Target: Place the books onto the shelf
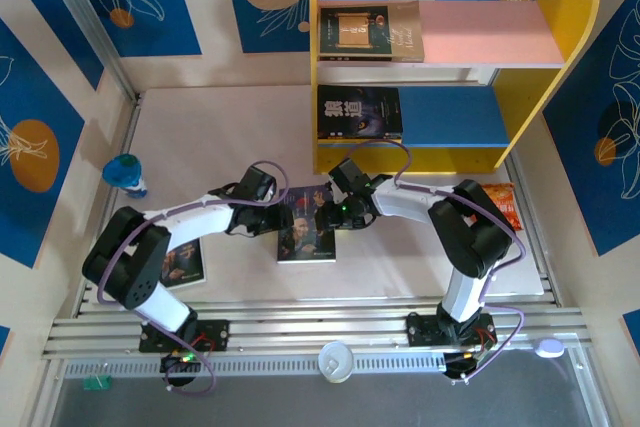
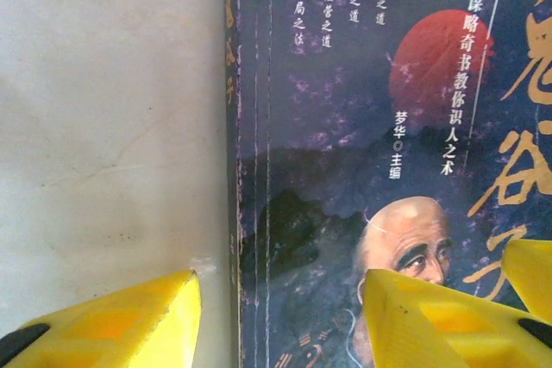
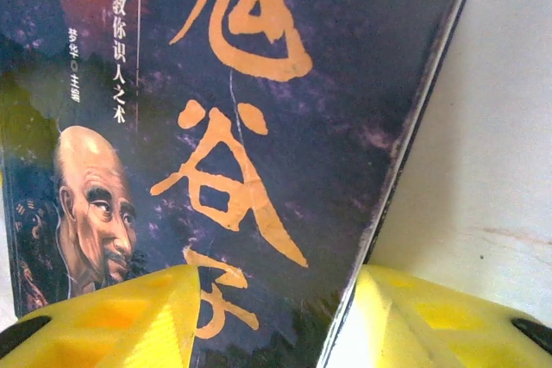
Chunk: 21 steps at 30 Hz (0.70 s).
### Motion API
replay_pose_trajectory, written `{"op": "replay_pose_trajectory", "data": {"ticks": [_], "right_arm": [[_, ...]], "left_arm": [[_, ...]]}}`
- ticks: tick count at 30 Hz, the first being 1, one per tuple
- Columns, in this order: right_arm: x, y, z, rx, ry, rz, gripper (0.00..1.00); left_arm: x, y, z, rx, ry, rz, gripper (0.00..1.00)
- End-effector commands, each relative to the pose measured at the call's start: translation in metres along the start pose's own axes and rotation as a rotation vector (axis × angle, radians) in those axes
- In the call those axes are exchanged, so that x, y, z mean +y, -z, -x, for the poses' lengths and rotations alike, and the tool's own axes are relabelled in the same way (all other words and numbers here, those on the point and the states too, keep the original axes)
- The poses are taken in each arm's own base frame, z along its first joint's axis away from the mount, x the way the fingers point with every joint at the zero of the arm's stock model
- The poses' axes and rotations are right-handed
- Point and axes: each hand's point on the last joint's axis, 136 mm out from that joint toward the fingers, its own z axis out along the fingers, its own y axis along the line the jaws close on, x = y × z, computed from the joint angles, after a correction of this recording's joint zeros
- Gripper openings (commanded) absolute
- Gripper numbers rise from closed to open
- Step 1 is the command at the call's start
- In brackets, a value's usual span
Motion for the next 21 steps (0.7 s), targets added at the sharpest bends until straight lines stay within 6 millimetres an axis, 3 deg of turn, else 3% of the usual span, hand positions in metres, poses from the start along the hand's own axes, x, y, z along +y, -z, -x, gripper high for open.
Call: {"op": "replay_pose_trajectory", "data": {"ticks": [1, 8, 14, 21], "right_arm": [[0.001, -0.005, -0.002, 0.019, 0.017, -0.008, 0.51], [-0.002, -0.021, -0.015, 0.05, -0.008, 0.017, 0.43], [-0.005, -0.035, -0.027, 0.079, -0.045, 0.057, 0.28], [-0.002, -0.039, -0.027, 0.086, -0.046, 0.084, 0.21]], "left_arm": [[0.007, -0.007, -0.004, 0.023, 0.008, 0.004, 0.52], [0.012, -0.017, -0.008, 0.048, 0.013, 0.022, 0.52], [0.014, -0.025, -0.012, 0.072, 0.023, 0.017, 0.52], [0.002, -0.024, -0.01, 0.071, 0.023, -0.042, 0.51]]}}
